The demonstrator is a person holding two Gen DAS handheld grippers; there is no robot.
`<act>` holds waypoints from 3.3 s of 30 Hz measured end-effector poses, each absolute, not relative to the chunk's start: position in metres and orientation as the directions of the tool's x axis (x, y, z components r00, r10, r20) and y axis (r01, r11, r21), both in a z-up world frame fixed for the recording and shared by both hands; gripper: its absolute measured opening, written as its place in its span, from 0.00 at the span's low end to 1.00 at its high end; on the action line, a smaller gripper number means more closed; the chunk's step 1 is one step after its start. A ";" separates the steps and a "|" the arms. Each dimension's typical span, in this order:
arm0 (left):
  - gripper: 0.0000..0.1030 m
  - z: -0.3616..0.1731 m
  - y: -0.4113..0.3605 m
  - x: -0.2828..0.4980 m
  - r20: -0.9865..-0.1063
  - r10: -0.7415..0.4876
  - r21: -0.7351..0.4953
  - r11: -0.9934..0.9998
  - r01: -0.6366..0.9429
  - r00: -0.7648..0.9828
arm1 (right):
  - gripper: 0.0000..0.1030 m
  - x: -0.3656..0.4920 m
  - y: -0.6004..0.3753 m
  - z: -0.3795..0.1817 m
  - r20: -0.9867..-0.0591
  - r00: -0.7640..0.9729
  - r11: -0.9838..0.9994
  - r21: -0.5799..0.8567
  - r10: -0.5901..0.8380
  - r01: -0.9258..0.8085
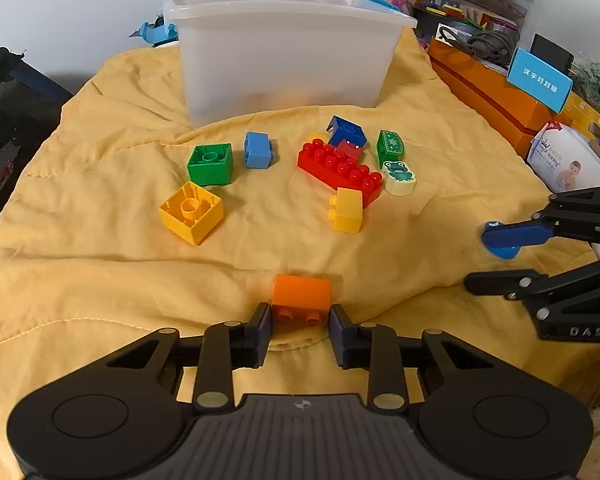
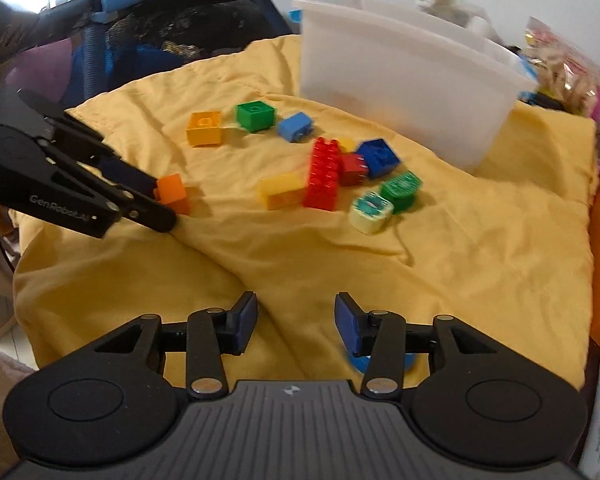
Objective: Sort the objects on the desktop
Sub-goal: 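Grasp an orange brick with the left tool while the right tool grasps a blue airplane disc, then lift the orange brick and blue disc and carry them over the clear bin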
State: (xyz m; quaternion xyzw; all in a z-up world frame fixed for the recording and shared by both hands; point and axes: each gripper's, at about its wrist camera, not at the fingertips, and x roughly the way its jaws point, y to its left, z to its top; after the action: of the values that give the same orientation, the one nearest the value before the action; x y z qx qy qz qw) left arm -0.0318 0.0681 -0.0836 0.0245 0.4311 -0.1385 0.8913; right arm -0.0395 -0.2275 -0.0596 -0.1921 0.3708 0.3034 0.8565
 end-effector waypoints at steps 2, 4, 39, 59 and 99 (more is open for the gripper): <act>0.33 -0.083 0.068 -0.032 -0.773 -0.226 -0.074 0.960 0.269 0.592 | 0.46 -0.039 -0.233 -0.059 -0.750 0.546 0.760 -0.090 0.374 -0.643; 0.33 -0.083 0.065 -0.032 -0.771 -0.222 -0.058 0.958 0.281 0.597 | 0.47 -0.039 -0.238 -0.057 -0.748 0.557 0.777 -0.089 0.361 -0.623; 0.35 -0.077 0.048 -0.011 -0.776 -0.194 0.042 0.934 0.356 0.600 | 0.42 -0.027 -0.251 -0.067 -0.749 0.585 0.844 -0.065 0.311 -0.532; 0.15 -0.009 0.050 0.004 -0.638 -0.278 0.053 0.915 0.401 0.719 | 0.41 -0.003 -0.249 -0.025 -0.672 0.652 0.856 -0.052 0.352 -0.515; 0.38 0.099 0.077 0.105 -0.457 -0.275 0.008 0.950 0.313 0.846 | 0.41 0.062 -0.210 0.063 -0.449 0.790 0.861 -0.083 0.417 -0.502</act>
State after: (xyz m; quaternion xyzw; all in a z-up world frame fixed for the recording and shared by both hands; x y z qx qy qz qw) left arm 0.1051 0.0766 0.0988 0.0412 0.2315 -0.1533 0.9598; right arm 0.0619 -0.2104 0.0633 -0.0993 0.2129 0.2443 0.9408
